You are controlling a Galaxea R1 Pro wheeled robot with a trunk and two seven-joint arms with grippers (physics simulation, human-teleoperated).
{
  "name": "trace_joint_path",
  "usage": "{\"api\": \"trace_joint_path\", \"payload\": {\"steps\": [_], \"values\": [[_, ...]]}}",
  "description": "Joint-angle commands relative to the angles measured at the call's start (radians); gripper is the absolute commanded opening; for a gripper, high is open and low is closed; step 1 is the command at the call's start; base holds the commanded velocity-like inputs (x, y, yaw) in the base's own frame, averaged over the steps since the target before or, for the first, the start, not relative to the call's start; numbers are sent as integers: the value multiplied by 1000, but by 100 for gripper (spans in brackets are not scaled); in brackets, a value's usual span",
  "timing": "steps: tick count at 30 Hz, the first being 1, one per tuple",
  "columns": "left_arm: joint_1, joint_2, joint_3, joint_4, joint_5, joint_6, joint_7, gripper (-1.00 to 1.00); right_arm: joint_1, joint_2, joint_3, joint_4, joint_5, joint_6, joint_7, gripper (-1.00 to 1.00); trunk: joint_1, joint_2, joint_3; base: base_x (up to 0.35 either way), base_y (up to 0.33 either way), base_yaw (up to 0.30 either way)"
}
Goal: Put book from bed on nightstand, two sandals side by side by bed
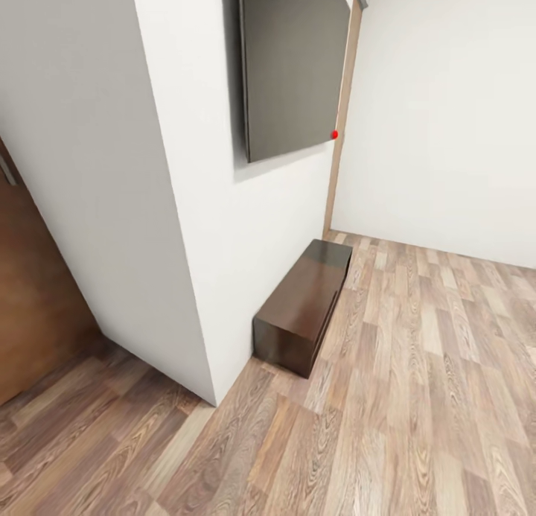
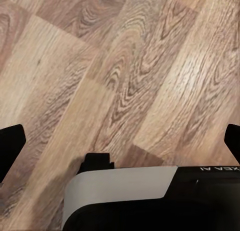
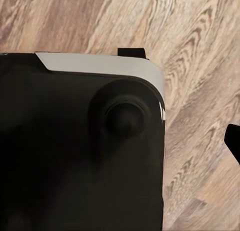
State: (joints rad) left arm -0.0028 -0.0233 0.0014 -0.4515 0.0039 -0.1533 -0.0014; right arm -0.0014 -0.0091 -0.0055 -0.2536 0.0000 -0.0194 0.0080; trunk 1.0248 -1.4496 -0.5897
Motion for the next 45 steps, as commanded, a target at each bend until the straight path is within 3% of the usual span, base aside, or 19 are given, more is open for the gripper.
{"api": "trace_joint_path", "payload": {"steps": [1, 26, 45], "values": [[0, 0, 0, 0, 1, -3, 0, 100, 0, 0, -1, 0, 0, -2, 1, 100, 0, 0, -1, 177, 170, -252], [0, -1, 0, 0, 0, -3, 0, 100, 0, 0, -1, 0, 0, -2, 1, 100, 0, 0, -19, 35, 30, -252], [0, -1, 0, 0, 1, -3, 0, 100, 0, 0, -1, 0, 0, -2, 1, 100, 0, 0, -32, 148, 134, -252]]}}
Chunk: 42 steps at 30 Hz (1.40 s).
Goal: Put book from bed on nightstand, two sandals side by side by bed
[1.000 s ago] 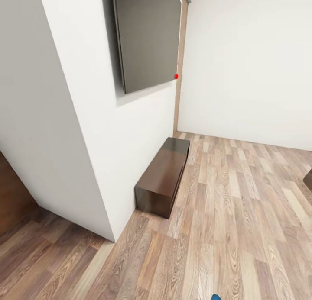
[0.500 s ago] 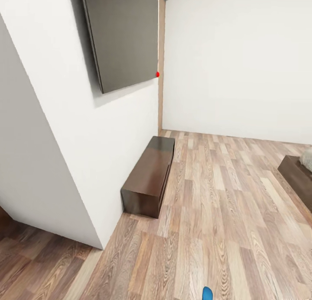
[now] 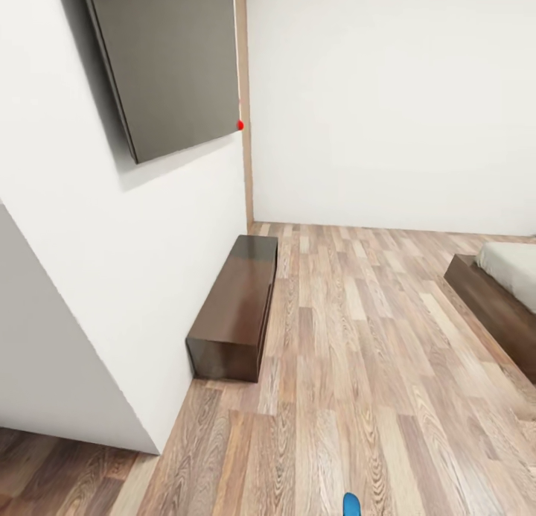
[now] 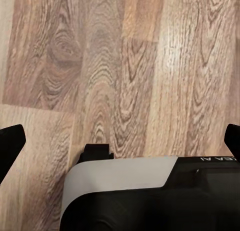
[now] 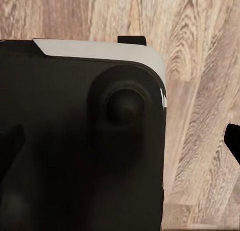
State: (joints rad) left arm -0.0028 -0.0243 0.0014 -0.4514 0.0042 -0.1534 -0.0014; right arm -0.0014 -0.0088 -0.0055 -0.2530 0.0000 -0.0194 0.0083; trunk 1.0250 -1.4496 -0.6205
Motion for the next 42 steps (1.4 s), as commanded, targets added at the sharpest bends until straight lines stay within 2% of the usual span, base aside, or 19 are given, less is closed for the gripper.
{"api": "trace_joint_path", "payload": {"steps": [1, 31, 42], "values": [[-1, 0, 0, 0, 0, -3, 0, 100, 0, 0, -1, 0, 0, -2, 1, 100, 0, 0, -1, 13, 11, -252], [0, 0, 0, 0, 0, -3, 0, 100, 0, 1, -1, 0, 0, -2, 1, 100, 0, 0, -22, 1, 11, -245], [0, 0, 0, 0, 0, -3, 0, 100, 0, 1, -1, -1, 0, -2, 1, 100, 0, 0, -25, 35, 66, -63]]}}
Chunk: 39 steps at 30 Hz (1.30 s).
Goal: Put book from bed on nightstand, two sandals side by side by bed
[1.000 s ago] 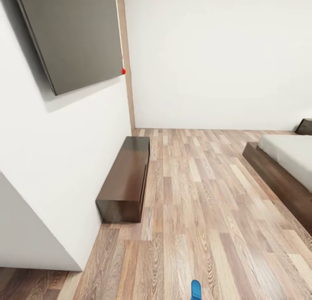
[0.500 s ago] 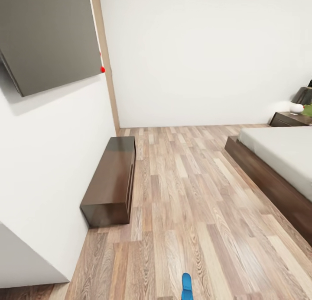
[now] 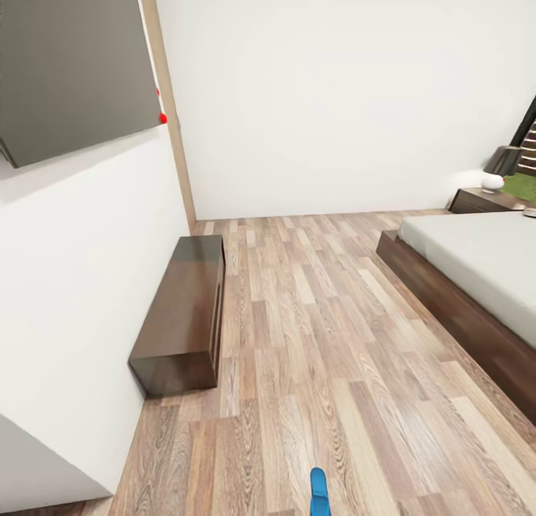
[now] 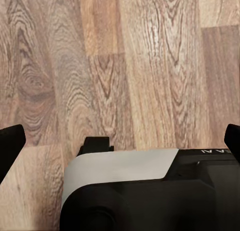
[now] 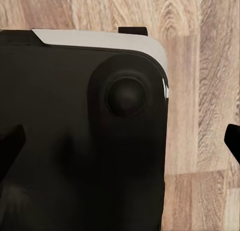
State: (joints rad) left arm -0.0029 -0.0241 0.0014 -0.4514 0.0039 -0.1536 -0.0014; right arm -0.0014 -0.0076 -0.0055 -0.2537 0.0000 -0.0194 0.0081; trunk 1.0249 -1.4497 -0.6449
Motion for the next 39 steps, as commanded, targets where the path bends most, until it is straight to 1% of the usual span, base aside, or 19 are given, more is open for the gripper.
{"api": "trace_joint_path", "payload": {"steps": [1, 9, 39], "values": [[0, 0, 0, 0, 1, -3, 0, 100, 0, 0, -1, 0, 0, -2, 1, 100, 0, 0, -1, 114, 220, -6], [0, 0, 0, 0, 0, -3, 0, 100, 0, 0, -1, 0, 0, -2, 1, 100, 0, 0, -1, 100, 204, -1], [0, -2, 0, -3, 1, -2, 0, 100, 0, -2, -1, -7, -2, -3, 3, 100, 0, 0, -1, 2, 4, 0]]}}
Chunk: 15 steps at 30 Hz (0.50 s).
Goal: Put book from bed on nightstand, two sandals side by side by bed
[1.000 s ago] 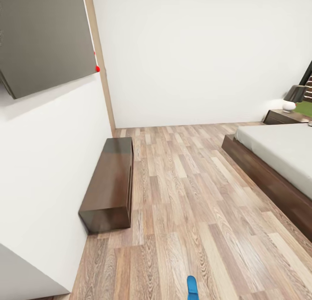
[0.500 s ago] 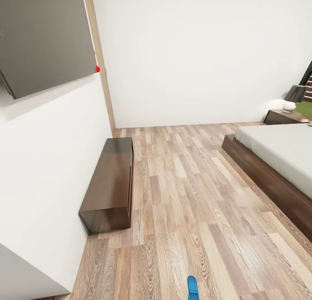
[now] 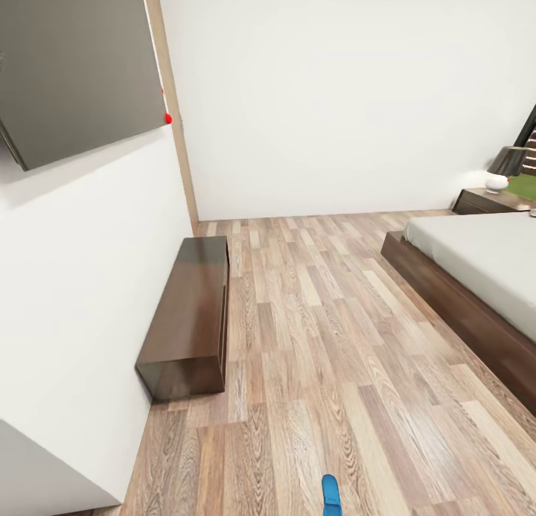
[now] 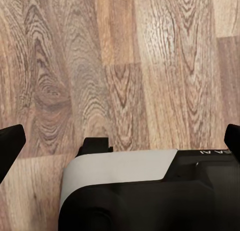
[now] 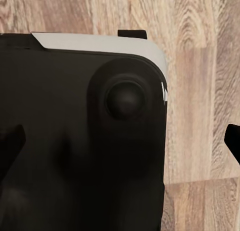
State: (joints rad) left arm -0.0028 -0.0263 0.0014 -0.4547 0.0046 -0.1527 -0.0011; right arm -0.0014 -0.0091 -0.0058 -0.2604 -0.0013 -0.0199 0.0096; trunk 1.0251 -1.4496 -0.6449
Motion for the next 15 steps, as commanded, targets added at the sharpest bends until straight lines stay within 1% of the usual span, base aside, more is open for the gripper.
{"api": "trace_joint_path", "payload": {"steps": [1, 3, 5, 6, 7, 8, 10, 11, 13, 15], "values": [[-1, -1, 0, -2, 0, -3, 0, 100, 0, 0, -1, -1, 0, -2, 1, 100, 0, 0, -1, 0, 0, 0], [-2, -3, 0, -28, 0, 1, 3, 100, 0, 0, -1, -5, 0, -2, 2, 100, 0, 0, -1, 0, 0, 0], [-5, -7, -2, -94, -2, 17, 6, 100, 0, -1, -2, -11, 0, -2, 2, 100, 0, 0, -1, 0, 0, 0], [-5, -10, -2, -113, -2, 26, 6, 100, 0, -2, -2, -12, 0, -2, 2, 100, 0, 0, -1, 0, 0, 0], [-6, -15, -2, -151, -3, 50, 6, 100, 0, -2, -2, -14, 0, -2, 3, 100, 0, 0, -1, 0, 0, 0], [-7, -18, -2, -171, -4, 64, 6, 100, 0, -2, -3, -15, -1, -2, 3, 100, 0, 0, -1, 0, 0, 0], [-11, -28, -3, -244, -4, 122, 2, 100, 0, -3, -3, -16, -1, -2, 3, 100, 0, 0, -1, 0, 0, 0], [-13, -32, -3, -259, -4, 135, 2, 100, 0, -3, -3, -16, -1, -2, 3, 100, 0, 0, -1, 0, 0, 0], [-21, -48, -4, -303, -4, 159, 1, 100, 0, -3, -4, -17, -2, -3, 3, 100, 0, 0, -1, 0, 0, 0], [-34, -73, -4, -357, -5, 176, 0, 100, 0, -4, -11, -17, -2, -3, 3, 100, 0, 0, -1, 0, 0, 0]]}}
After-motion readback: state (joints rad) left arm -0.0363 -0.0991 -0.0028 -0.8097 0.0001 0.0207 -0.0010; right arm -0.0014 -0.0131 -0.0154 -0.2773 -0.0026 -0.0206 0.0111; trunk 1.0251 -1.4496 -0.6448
